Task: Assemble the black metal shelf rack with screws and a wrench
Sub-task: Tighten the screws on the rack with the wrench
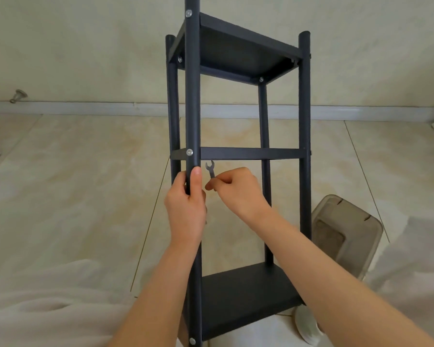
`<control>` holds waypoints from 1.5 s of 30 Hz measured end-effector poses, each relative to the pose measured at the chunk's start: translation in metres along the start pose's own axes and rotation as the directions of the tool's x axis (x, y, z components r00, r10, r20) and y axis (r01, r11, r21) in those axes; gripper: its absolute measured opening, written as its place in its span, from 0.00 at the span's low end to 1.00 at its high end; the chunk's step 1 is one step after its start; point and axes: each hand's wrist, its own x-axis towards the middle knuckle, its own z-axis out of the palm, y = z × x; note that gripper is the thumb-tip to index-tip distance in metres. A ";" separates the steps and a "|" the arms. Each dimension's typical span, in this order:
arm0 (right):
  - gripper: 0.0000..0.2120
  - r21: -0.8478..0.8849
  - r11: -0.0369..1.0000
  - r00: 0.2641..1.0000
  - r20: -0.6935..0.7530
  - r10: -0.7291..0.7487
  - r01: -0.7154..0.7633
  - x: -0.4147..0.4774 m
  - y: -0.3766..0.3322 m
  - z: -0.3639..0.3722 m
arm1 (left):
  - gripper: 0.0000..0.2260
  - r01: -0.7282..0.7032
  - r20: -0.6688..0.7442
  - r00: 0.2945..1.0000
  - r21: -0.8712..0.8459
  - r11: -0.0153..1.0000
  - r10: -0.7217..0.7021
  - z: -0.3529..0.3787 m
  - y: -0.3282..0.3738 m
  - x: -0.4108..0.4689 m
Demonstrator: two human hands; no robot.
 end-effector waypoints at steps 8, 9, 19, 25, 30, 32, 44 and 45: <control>0.12 -0.001 0.999 0.998 -0.034 -0.051 0.051 0.005 0.006 0.001 | 0.21 0.005 0.017 1.000 0.015 1.000 -0.005 0.005 0.003 -0.004; 0.13 -0.001 0.997 0.996 -0.045 -0.075 0.075 0.005 0.006 0.001 | 0.21 0.006 0.020 1.000 0.009 1.000 -0.006 0.006 0.005 -0.005; 0.13 0.022 0.990 0.989 -0.059 -0.138 0.139 0.002 0.002 -0.002 | 0.24 0.018 0.041 0.999 -0.026 0.999 -0.017 0.003 0.007 -0.012; 0.11 0.048 0.986 0.987 -0.027 -0.161 0.163 0.004 0.008 -0.009 | 0.20 0.012 0.054 0.998 -0.015 1.000 -0.011 0.000 0.008 -0.015; 0.13 0.056 0.977 0.977 -0.050 -0.205 0.208 0.007 0.014 -0.006 | 0.19 0.002 0.066 0.998 0.001 1.000 -0.003 0.000 0.009 -0.016; 0.14 0.032 0.970 0.968 -0.084 -0.237 0.240 0.009 0.018 -0.002 | 0.19 -0.005 0.072 0.997 0.006 1.000 0.005 0.000 0.010 -0.016; 0.13 -0.053 0.887 0.825 -0.347 -0.447 0.458 0.018 0.034 0.032 | 0.17 0.012 0.064 0.998 -0.001 1.000 -0.012 0.000 0.008 -0.015; 0.13 -0.058 0.880 0.811 -0.363 -0.459 0.472 0.019 0.034 0.034 | 0.17 0.014 0.063 0.998 -0.007 1.000 -0.013 0.000 0.007 -0.015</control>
